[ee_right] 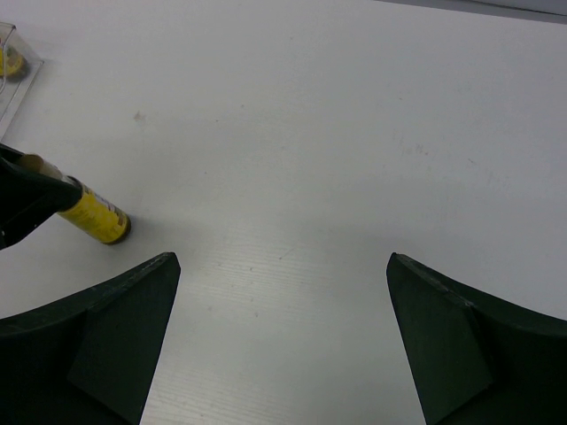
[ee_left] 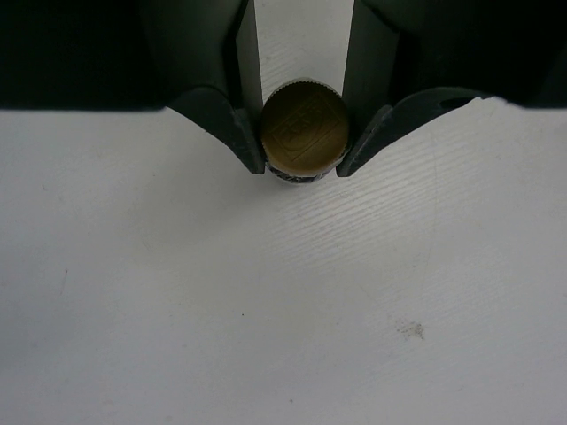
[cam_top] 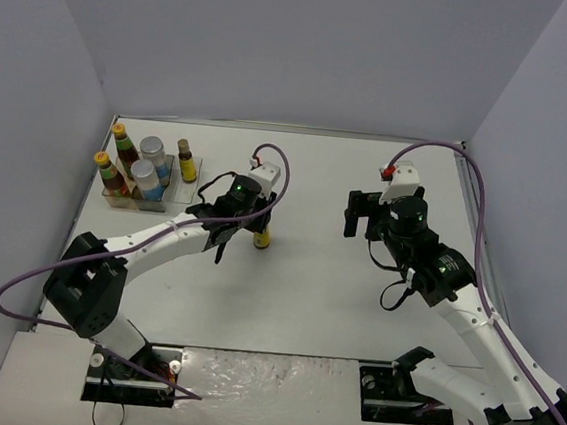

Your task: Organize the condiment bottles

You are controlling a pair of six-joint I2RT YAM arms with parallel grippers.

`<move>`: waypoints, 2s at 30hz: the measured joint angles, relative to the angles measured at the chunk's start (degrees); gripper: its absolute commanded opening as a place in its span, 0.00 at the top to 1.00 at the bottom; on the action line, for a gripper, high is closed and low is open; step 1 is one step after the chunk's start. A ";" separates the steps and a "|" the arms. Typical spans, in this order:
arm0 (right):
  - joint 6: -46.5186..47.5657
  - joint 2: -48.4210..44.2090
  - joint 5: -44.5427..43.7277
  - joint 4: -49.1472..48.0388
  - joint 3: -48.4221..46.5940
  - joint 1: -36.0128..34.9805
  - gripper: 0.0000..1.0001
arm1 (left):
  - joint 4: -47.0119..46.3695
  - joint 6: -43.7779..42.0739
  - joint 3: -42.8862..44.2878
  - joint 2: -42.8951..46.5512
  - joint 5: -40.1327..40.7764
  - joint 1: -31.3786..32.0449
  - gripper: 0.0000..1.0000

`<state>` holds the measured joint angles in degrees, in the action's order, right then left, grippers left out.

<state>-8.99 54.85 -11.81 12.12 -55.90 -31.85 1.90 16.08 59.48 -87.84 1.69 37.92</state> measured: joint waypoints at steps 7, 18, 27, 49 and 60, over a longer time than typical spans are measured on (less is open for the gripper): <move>0.61 1.81 0.03 0.02 0.00 0.24 0.00 | 7.23 -0.43 0.36 7.51 1.96 -4.44 1.00; 1.67 3.91 0.81 -1.08 -0.02 0.80 0.00 | 12.33 -1.04 9.73 10.75 5.87 -26.74 1.00; 1.72 3.93 1.79 -1.60 -0.02 1.02 0.00 | 11.40 -1.08 12.28 0.71 4.30 -30.15 1.00; 1.69 1.16 1.79 -1.61 0.40 1.83 0.00 | 5.17 -0.96 9.03 -6.54 3.21 -30.87 0.63; 1.52 -1.70 2.19 -1.49 1.99 1.83 0.00 | 3.35 -0.91 8.81 -6.30 4.26 -30.87 0.13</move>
<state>-7.46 53.14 -9.63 10.63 -53.91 -30.02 5.25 15.17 68.30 -94.13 5.96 7.05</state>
